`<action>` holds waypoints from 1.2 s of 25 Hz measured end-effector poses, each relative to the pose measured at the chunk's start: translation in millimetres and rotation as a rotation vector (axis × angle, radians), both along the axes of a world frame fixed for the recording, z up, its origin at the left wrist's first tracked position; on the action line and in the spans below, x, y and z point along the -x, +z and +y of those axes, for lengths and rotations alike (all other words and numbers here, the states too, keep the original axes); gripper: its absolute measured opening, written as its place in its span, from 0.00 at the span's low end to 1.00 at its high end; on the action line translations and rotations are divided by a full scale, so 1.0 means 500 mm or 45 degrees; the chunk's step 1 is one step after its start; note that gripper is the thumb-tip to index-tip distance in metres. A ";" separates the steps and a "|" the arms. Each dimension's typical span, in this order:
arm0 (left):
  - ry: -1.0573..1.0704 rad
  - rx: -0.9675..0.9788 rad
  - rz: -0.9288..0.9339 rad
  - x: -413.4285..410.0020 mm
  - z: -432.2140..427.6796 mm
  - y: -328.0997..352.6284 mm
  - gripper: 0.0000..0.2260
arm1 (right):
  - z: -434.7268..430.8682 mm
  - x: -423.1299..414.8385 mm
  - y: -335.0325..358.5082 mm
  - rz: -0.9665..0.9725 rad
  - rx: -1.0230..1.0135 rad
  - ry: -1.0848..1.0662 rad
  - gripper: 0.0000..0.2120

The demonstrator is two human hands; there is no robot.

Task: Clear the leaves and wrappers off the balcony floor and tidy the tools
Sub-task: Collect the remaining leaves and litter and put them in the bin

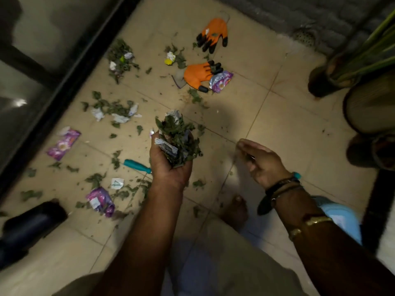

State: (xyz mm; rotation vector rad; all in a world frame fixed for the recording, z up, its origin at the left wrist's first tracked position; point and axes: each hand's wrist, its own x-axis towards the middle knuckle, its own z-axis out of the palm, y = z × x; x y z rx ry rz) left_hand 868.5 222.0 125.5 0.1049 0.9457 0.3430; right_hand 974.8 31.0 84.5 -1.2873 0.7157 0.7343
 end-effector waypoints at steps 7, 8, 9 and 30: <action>0.120 0.052 0.083 0.189 -0.005 0.664 0.14 | 0.068 0.169 0.714 0.183 -0.313 -0.175 0.09; 0.156 0.050 0.105 0.223 -0.003 0.742 0.15 | 0.085 0.206 0.800 0.217 -0.352 -0.141 0.11; 0.164 0.036 0.114 0.248 -0.001 0.807 0.17 | 0.102 0.236 0.867 0.245 -0.422 -0.107 0.12; 1.446 -0.261 -0.064 1.338 -0.129 1.088 0.10 | 0.356 1.248 1.199 0.624 -0.416 1.480 0.11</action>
